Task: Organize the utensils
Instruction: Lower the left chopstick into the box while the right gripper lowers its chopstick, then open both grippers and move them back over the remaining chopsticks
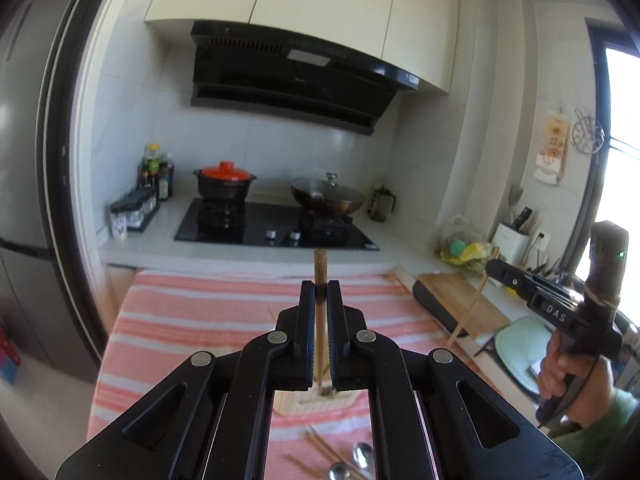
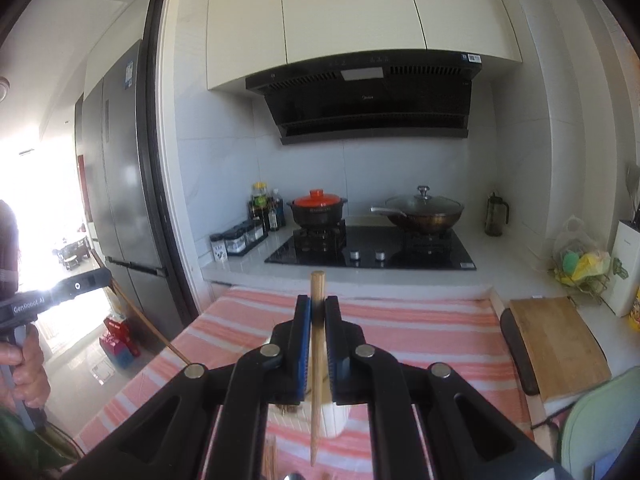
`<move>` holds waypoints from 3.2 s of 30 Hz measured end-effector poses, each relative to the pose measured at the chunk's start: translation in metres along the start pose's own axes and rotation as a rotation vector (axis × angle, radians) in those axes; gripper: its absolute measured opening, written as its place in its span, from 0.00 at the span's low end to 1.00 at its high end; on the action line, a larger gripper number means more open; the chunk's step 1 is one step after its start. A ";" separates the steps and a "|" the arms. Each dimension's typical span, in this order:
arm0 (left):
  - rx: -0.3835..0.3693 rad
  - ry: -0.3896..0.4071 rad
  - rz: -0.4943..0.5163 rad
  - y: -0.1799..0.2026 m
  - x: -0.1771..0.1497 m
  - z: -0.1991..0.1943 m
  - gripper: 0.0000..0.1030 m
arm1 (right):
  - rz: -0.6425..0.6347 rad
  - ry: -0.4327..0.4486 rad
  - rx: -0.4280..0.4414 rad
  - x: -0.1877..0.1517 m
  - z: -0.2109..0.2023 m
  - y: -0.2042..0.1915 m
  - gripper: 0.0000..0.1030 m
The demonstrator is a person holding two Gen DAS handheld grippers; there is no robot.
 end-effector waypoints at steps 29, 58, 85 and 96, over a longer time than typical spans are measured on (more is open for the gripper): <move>0.121 -0.389 0.060 0.006 -0.123 0.110 0.58 | 0.058 -0.283 -0.029 -0.094 0.133 0.030 0.37; 0.124 -0.509 0.043 0.053 -0.277 -0.015 0.66 | 0.063 -0.412 -0.162 -0.277 -0.044 0.089 0.37; 0.064 -0.597 -0.171 0.071 -0.347 0.013 0.66 | 0.144 -0.565 -0.141 -0.342 -0.015 0.097 0.37; 0.044 -0.580 -0.144 0.104 -0.320 0.037 0.70 | 0.084 -0.588 -0.138 -0.348 0.008 0.075 0.37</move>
Point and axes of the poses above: each gripper's, at about its wrist camera, not at the fingertips, and z roughly the way its jaws point, y to its right, x to its top, the point moved 7 cm from there along z, roughly the way its jaws point, and after that the axes turned 12 degrees about z, right-handed, at the moved point
